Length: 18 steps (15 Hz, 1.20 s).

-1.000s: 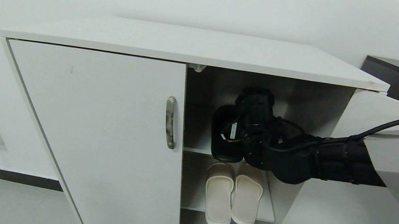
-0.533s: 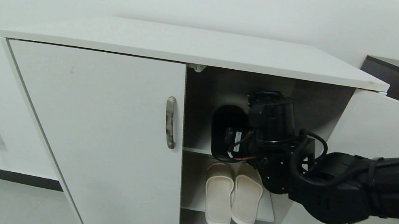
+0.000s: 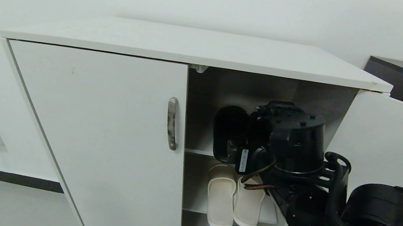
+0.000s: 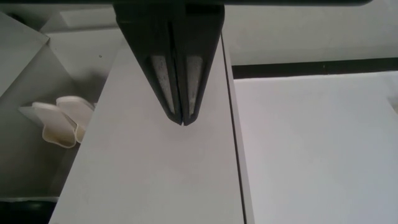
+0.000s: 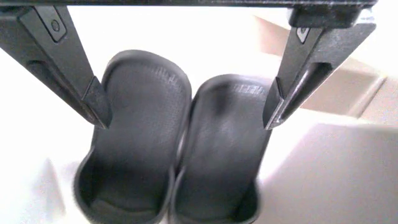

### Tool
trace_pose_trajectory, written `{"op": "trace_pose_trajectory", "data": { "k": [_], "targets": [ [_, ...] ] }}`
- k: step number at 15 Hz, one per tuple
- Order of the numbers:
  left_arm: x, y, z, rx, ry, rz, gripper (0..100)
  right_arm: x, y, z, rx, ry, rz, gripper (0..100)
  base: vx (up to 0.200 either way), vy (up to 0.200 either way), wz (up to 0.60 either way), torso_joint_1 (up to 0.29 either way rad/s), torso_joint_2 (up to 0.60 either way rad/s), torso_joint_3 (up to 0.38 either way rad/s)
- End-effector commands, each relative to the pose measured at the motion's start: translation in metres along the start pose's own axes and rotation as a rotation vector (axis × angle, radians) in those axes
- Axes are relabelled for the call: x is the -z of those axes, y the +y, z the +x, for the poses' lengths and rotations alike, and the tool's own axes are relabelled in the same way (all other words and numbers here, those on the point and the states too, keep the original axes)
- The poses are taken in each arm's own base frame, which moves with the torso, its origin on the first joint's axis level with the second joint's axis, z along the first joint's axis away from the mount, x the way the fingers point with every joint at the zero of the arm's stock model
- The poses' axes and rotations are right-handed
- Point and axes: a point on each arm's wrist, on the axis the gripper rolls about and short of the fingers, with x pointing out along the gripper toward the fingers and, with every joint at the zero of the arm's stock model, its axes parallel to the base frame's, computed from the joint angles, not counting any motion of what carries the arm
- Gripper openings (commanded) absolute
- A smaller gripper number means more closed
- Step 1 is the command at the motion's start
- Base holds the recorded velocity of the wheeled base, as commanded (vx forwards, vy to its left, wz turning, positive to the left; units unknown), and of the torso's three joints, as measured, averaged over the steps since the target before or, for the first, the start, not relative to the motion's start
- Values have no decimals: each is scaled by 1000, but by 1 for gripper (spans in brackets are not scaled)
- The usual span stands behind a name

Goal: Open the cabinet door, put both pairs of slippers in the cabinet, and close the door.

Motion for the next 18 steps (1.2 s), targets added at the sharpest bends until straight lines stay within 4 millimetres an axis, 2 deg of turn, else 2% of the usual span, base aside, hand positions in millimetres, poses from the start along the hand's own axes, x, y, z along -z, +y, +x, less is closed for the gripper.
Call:
{"op": "trace_pose_trajectory", "data": {
  "k": [1, 9, 10, 12, 15, 18],
  "targets": [
    [0, 0, 0, 0, 0, 0, 0, 2, -1, -6, -12, 1, -2, 100, -200, 0, 0, -2, 2, -2],
    [0, 0, 0, 0, 2, 0, 0, 10, -1, -7, -22, 5, -6, 100, -200, 0, 0, 1, 4, 5],
    [0, 0, 0, 0, 0, 0, 0, 14, -1, -8, -48, 15, -9, 0, -200, 0, 0, -2, 2, 2],
    [0, 0, 0, 0, 0, 0, 0, 13, -1, -8, -55, 4, 0, 0, -200, 0, 0, -2, 5, 0],
    [0, 0, 0, 0, 2, 0, 0, 23, -4, -10, -81, 28, -13, 0, -200, 0, 0, -1, 6, 2],
    [0, 0, 0, -2, 2, 0, 0, 40, -9, -13, -144, 41, -20, 0, -200, 0, 0, 6, -4, 2]
  ]
}}
